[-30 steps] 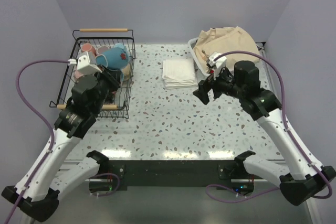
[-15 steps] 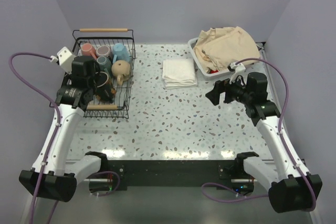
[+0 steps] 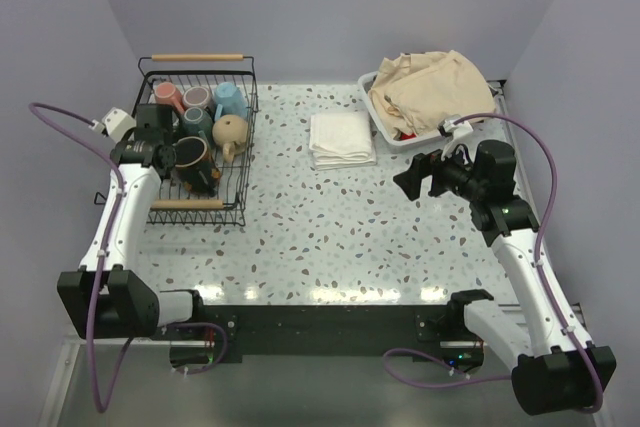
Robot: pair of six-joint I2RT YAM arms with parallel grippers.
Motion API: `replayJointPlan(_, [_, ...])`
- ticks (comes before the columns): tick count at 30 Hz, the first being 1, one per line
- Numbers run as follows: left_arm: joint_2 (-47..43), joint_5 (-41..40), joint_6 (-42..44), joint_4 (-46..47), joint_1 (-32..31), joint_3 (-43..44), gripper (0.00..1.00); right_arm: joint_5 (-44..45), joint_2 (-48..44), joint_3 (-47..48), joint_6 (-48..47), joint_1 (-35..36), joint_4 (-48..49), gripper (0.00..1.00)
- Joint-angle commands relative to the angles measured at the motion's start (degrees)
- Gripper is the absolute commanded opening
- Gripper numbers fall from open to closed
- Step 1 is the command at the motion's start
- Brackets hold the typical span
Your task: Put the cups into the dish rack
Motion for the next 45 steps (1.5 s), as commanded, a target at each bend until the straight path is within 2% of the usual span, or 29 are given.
replayJointPlan(1, [2.0,-0.8,-3.5,0.4,2.6,3.3,0.0,1.5,-0.6,0.8,0.3,-0.1,1.5,0.99])
replayJointPlan(15, [9.8,2.8,-3.6,3.3,7.0,0.6,0.0,2.0,-0.4,0.9,0.0,0.0,1.3,0.99])
replayJointPlan(33, [19.8,1.7,-7.3,3.0,7.3,-0.6,0.0,3.3,-0.5,1.2,-0.5,0.0,0.8,0.99])
replayJointPlan(34, [19.9,1.9,-7.2,3.2,7.3,-0.7,0.02,3.3,-0.6,1.2,-0.5,0.0,0.9,0.99])
replayJointPlan(35, [20.0,2.0,-7.4,3.1,7.3,-0.8,0.14,3.4,-0.6,1.2,-0.5,0.0,0.8,0.99])
replayJointPlan(40, [20.0,1.7,-7.7,2.8,7.3,-1.0,0.26,3.6,-0.5,1.2,-0.6,0.0,0.8,0.99])
replayJointPlan(41, [19.8,1.6,-7.6,2.8,7.3,-1.0,0.33,3.6,-0.6,1.2,-0.6,0.0,0.9,0.99])
replayJointPlan(45, [18.8,1.3,-7.3,2.6,7.3,-1.0,0.48,3.6,-0.8,1.1,-0.8,0.1,0.9,0.99])
